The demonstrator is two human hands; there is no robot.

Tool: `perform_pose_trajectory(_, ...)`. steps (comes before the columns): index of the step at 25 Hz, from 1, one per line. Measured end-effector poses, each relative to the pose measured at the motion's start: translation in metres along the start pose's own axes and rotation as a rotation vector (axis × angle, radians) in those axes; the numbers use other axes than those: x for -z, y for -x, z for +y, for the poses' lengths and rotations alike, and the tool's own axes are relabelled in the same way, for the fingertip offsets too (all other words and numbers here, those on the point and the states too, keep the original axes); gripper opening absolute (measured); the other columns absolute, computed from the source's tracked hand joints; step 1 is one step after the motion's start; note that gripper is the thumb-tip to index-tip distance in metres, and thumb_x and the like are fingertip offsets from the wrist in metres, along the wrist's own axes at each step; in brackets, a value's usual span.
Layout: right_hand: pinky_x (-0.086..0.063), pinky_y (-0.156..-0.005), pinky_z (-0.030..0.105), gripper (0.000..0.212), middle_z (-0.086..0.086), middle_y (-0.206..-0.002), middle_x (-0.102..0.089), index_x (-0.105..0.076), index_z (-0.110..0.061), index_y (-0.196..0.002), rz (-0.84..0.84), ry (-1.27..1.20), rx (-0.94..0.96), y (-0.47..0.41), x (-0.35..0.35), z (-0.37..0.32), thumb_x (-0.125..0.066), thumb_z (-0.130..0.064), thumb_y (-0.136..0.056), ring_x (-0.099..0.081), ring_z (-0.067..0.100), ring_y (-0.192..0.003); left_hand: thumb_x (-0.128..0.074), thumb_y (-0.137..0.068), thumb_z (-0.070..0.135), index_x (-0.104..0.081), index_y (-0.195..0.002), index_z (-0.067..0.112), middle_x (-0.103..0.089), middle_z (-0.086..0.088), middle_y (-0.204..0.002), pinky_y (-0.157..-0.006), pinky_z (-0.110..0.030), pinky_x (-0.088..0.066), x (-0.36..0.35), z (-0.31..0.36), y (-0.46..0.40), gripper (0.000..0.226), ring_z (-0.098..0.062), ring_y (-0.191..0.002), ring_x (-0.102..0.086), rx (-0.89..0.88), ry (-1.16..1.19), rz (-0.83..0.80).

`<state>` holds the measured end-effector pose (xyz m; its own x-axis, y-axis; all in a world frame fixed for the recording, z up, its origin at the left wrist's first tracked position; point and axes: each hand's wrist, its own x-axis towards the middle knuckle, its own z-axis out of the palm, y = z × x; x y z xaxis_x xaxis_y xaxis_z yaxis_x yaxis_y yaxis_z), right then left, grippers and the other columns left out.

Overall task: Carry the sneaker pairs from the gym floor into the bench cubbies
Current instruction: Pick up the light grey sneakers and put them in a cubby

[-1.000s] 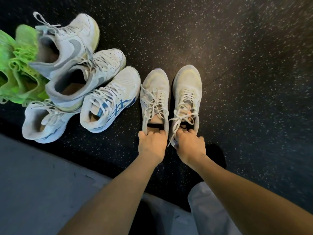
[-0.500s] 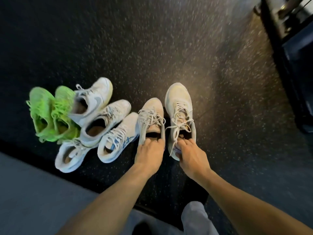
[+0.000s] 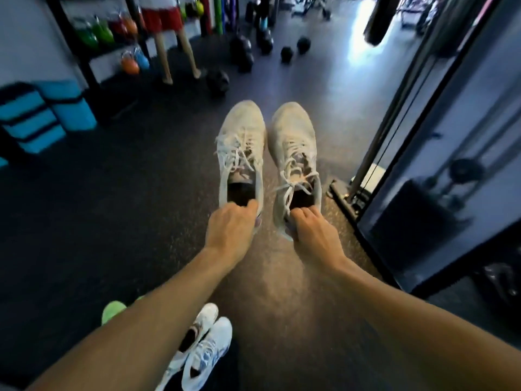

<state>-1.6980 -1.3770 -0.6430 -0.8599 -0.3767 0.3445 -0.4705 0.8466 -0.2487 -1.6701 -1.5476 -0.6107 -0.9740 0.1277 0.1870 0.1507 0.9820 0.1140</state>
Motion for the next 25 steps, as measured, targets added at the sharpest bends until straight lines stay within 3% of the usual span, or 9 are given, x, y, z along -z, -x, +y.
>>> perform_pose_trajectory(4, -0.03, -0.056, 0.029, 0.005, 0.004, -0.092, -0.059, -0.053, -0.014, -0.091, 0.189, 0.024, 0.04, -0.036, 0.144, -0.03, -0.057, -0.013, -0.088, -0.049, 0.022, -0.085, -0.048, -0.097, 0.028, -0.049, -0.118, 0.016, -0.062, -0.013, -0.101, -0.068, -0.034, -0.049, 0.145, 0.033, -0.018, 0.024, -0.025, -0.085, -0.06, -0.047, -0.108, 0.203)
perform_pose_trajectory(10, -0.039, -0.063, 0.035, 0.014, 0.007, -0.106, -0.059, -0.052, -0.012, -0.101, 0.363, 0.097, 0.032, -0.016, 0.326, -0.07, -0.055, -0.013, -0.088, -0.048, 0.027, -0.103, -0.047, -0.098, 0.025, -0.049, -0.115, 0.018, -0.065, -0.011, -0.094, -0.066, -0.039, -0.052, 0.306, 0.096, 0.017, 0.019, -0.028, -0.084, -0.061, -0.11, -0.191, 0.413)
perform_pose_trajectory(13, -0.044, -0.067, 0.039, 0.013, 0.007, -0.108, -0.059, -0.051, -0.013, -0.101, 0.405, 0.108, 0.049, 0.025, 0.387, -0.086, -0.054, -0.013, -0.088, -0.049, 0.028, -0.105, -0.05, -0.095, 0.021, -0.049, -0.114, 0.019, -0.064, -0.011, -0.088, -0.058, -0.037, -0.046, 0.356, 0.135, 0.055, 0.019, -0.029, -0.081, -0.06, -0.123, -0.217, 0.485)
perform_pose_trajectory(17, -0.031, -0.059, 0.031, 0.007, 0.004, -0.097, -0.058, -0.047, -0.016, -0.089, 0.506, 0.116, 0.057, 0.103, 0.464, -0.109, -0.053, -0.018, -0.09, -0.049, 0.025, -0.099, -0.053, -0.093, 0.021, -0.05, -0.109, 0.02, -0.064, -0.011, -0.086, -0.058, -0.036, -0.046, 0.413, 0.192, 0.125, 0.017, -0.029, -0.08, -0.061, -0.193, -0.182, 0.54)
perform_pose_trajectory(25, -0.037, -0.065, 0.033, 0.013, 0.003, -0.099, -0.059, -0.047, -0.016, -0.089, 0.594, 0.266, -0.077, 0.248, 0.596, -0.151, -0.056, -0.01, -0.083, -0.048, 0.024, -0.101, -0.058, -0.09, 0.027, -0.051, -0.098, 0.018, -0.066, -0.01, -0.081, -0.053, -0.032, -0.031, 0.506, 0.29, 0.234, 0.014, -0.031, -0.082, -0.061, -0.395, -0.117, 0.655)
